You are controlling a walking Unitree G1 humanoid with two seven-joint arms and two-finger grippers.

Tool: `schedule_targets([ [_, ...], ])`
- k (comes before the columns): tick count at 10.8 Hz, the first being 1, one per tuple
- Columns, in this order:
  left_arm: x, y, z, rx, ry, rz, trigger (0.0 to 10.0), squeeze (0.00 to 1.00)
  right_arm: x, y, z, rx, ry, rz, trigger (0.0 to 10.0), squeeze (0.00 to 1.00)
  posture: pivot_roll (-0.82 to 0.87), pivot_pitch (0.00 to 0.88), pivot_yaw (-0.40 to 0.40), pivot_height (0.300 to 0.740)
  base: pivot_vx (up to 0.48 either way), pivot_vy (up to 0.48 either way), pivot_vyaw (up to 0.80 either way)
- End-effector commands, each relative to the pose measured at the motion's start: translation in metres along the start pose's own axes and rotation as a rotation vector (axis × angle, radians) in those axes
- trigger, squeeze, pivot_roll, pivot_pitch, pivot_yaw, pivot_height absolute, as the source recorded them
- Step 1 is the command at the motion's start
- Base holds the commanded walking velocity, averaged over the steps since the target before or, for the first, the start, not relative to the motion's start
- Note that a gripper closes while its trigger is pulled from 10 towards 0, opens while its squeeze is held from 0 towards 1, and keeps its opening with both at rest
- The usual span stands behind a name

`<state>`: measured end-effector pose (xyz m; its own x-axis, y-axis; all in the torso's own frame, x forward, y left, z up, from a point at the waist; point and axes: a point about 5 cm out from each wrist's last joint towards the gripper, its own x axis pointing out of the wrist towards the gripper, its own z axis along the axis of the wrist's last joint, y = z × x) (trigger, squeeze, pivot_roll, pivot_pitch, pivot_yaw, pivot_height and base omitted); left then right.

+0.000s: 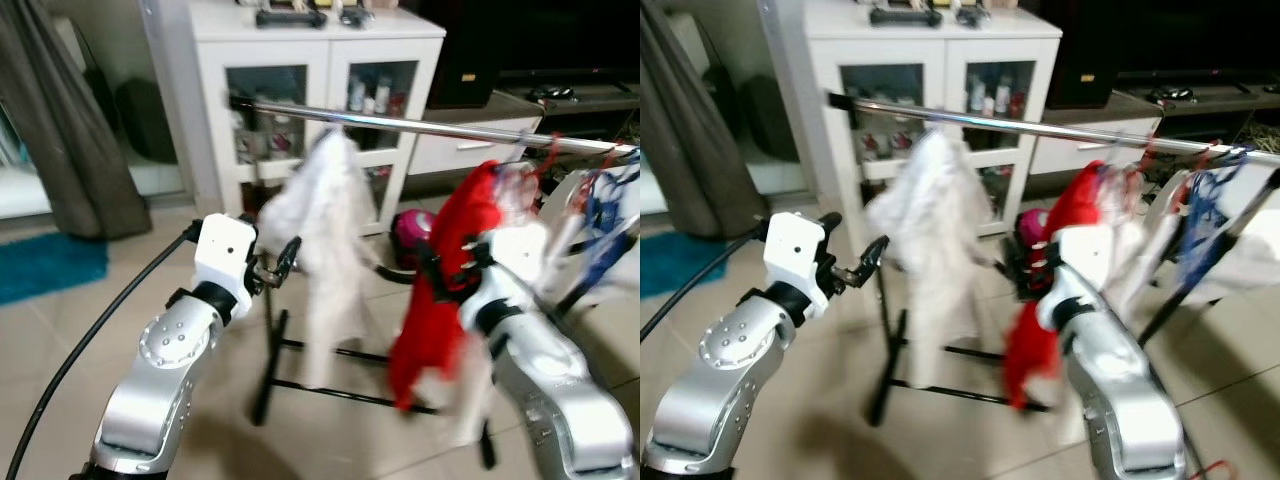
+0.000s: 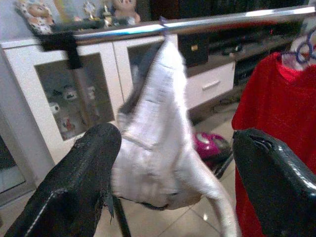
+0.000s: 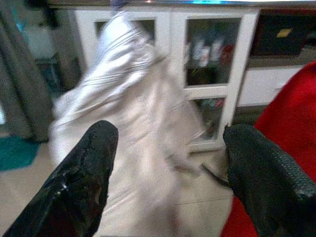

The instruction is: Hang hanger

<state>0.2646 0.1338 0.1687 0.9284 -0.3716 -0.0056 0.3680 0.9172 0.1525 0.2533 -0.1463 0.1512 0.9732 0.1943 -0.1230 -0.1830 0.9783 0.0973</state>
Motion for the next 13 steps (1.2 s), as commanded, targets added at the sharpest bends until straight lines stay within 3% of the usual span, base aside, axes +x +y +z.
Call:
schedule_targets([
  [1, -0.001, 0.003, -0.003, -0.001, 0.015, 0.024, 10.0, 0.0, 0.002, 0.002, 0.003, 0.007, -0.015, 0.021, 10.0, 0.0, 0.05, 0.0, -0.065, 0.74, 0.0, 0.379, -0.69],
  [9, -0.012, 0.01, -0.008, -0.003, 0.037, 0.088, 10.0, 0.0, 0.017, 0.0, -0.003, 0.028, -0.022, 0.018, 10.0, 0.0, 0.1, 0.0, -0.1, 0.74, 0.0, 0.38, -0.79],
  [12, -0.014, 0.007, -0.011, -0.056, 0.045, 0.092, 10.0, 0.0, 0.019, 0.0, -0.001, 0.029, -0.045, 0.045, 10.0, 0.0, 0.1, 0.0, -0.107, 0.74, 0.0, 0.0, 0.0],
  [13, -0.014, 0.008, -0.012, -0.054, 0.051, 0.097, 10.0, 0.53, 0.02, 0.0, 0.0, 0.027, -0.05, 0.051, 10.0, 0.0, 0.11, 0.0, -0.108, 0.74, 0.0, 0.0, 0.0],
])
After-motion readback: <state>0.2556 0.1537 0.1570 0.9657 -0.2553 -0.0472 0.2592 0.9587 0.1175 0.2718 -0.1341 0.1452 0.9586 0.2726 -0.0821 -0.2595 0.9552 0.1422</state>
